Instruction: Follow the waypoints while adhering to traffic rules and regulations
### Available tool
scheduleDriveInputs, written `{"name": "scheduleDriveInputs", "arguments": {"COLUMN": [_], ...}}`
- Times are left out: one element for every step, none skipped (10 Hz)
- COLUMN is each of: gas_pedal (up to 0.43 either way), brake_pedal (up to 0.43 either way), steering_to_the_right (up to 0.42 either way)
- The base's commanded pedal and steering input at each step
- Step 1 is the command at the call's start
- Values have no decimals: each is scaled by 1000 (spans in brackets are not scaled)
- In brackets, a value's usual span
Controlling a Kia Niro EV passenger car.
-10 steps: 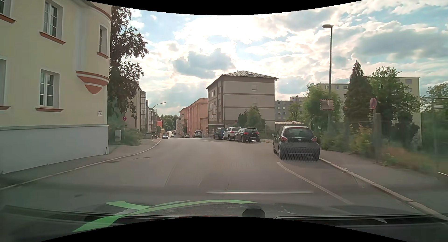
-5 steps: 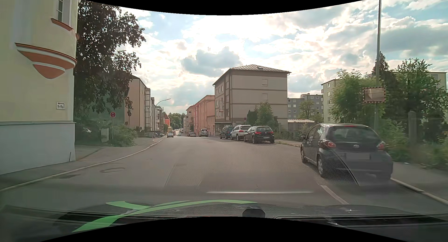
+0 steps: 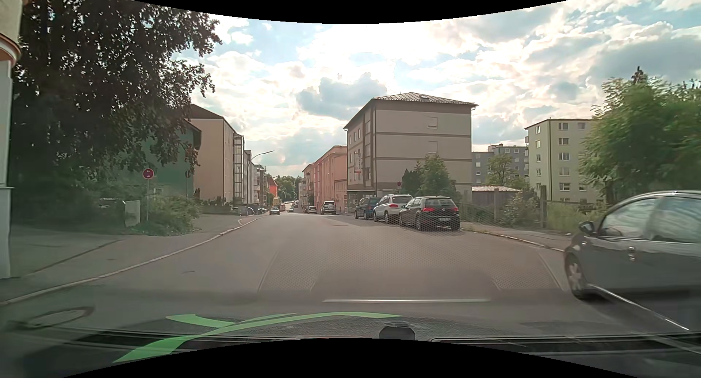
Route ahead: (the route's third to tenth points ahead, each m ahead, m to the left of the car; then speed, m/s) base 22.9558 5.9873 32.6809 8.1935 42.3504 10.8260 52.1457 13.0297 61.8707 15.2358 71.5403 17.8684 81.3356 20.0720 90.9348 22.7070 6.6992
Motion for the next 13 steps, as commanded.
{"name": "scheduleDriveInputs", "arguments": {"gas_pedal": [39, 47, 47, 59, 67, 67, 79, 79, 79, 79, 79, 87, 87], "brake_pedal": [0, 0, 0, 0, 0, 0, 0, 0, 0, 0, 0, 0, 0], "steering_to_the_right": [-51, -51, -51, -52, -51, -52, -52, -51, -50, -48, -47, -47, -47]}}
